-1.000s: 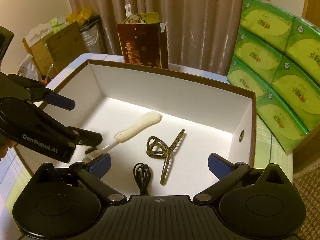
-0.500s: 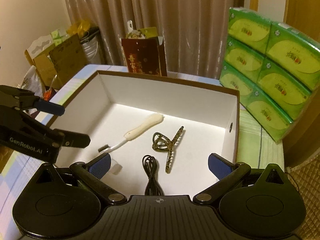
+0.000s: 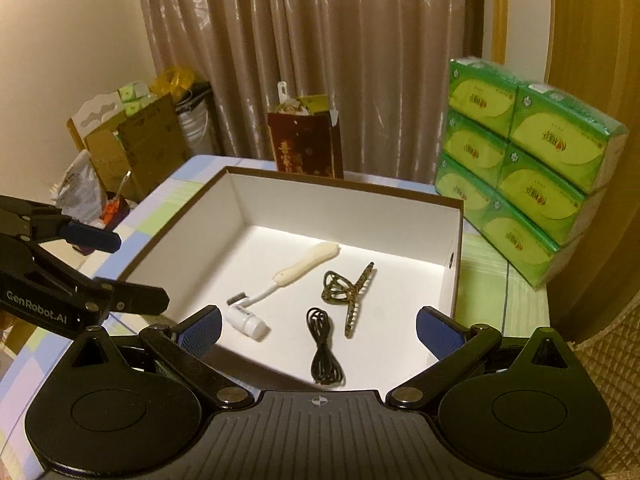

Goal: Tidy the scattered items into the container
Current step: 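Withdraw both open tools from the box toward the remaining items, then grasp the floss-pick box with the left tool while the right tool grasps the cotton-swab pack, then lift and carry the floss box and swab pack over the box with both tools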

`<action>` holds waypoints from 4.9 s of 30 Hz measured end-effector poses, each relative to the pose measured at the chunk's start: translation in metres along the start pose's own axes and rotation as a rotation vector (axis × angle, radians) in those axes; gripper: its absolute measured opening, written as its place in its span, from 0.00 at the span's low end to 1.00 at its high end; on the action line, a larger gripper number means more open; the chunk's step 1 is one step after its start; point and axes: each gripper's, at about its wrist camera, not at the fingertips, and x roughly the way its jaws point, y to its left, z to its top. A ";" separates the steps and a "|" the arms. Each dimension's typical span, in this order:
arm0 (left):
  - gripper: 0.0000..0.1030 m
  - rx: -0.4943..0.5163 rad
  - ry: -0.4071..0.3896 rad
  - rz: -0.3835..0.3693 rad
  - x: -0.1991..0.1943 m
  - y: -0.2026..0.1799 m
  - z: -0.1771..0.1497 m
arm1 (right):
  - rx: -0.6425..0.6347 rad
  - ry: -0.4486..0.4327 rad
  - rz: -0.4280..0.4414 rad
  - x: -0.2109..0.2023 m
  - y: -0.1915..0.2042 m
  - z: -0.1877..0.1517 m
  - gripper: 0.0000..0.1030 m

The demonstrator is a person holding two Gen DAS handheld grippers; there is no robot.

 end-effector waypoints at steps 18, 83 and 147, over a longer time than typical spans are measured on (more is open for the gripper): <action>0.91 -0.025 -0.048 0.039 -0.050 -0.005 -0.050 | 0.033 -0.072 0.000 -0.047 0.007 -0.042 0.98; 0.53 -0.222 0.213 0.075 0.050 0.034 -0.180 | -0.029 0.249 -0.022 0.053 -0.016 -0.158 0.97; 0.51 -0.023 0.017 -0.040 -0.044 -0.002 -0.146 | -0.021 0.093 0.116 -0.029 0.029 -0.106 0.62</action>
